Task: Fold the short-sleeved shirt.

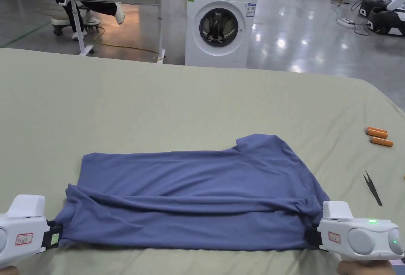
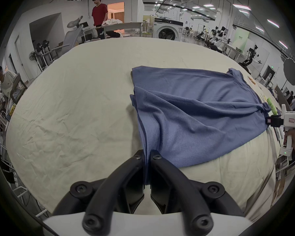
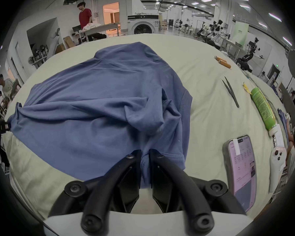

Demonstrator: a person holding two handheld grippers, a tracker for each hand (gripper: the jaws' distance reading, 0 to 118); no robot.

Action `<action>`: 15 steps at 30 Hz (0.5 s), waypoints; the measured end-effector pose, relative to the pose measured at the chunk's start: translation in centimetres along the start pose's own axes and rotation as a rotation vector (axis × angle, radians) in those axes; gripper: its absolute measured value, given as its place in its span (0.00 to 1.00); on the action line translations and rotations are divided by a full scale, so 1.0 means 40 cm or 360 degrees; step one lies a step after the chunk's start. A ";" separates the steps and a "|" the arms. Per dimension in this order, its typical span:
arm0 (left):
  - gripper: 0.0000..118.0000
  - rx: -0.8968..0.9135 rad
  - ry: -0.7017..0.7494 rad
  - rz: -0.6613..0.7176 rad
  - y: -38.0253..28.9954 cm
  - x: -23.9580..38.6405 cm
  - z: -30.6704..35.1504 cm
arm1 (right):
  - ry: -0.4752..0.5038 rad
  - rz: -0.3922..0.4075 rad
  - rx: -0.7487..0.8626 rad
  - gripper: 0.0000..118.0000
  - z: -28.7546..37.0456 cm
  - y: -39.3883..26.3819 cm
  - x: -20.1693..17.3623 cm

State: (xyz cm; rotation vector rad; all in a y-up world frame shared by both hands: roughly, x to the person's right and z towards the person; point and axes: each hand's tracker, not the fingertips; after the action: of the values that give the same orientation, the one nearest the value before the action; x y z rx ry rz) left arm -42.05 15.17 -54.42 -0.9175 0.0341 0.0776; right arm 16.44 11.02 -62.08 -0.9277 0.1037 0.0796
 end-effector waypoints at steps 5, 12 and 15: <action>0.00 0.0027 -0.0014 0.0018 0.010 -0.010 0.013 | -0.0031 -0.0018 0.0033 0.05 0.072 0.013 0.002; 0.00 0.0085 -0.0006 -0.0010 0.034 -0.027 0.069 | -0.0060 0.0118 0.0118 0.05 0.237 0.013 -0.026; 0.00 0.0084 -0.0009 -0.0010 0.019 -0.051 0.098 | -0.0055 0.0121 0.0115 0.05 0.290 -0.019 -0.028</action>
State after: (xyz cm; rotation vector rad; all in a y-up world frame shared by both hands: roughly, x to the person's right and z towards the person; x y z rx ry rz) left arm -44.15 18.63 -52.54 -0.8647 0.0281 0.0728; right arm 16.07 19.86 -54.44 -0.8499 0.1089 0.1613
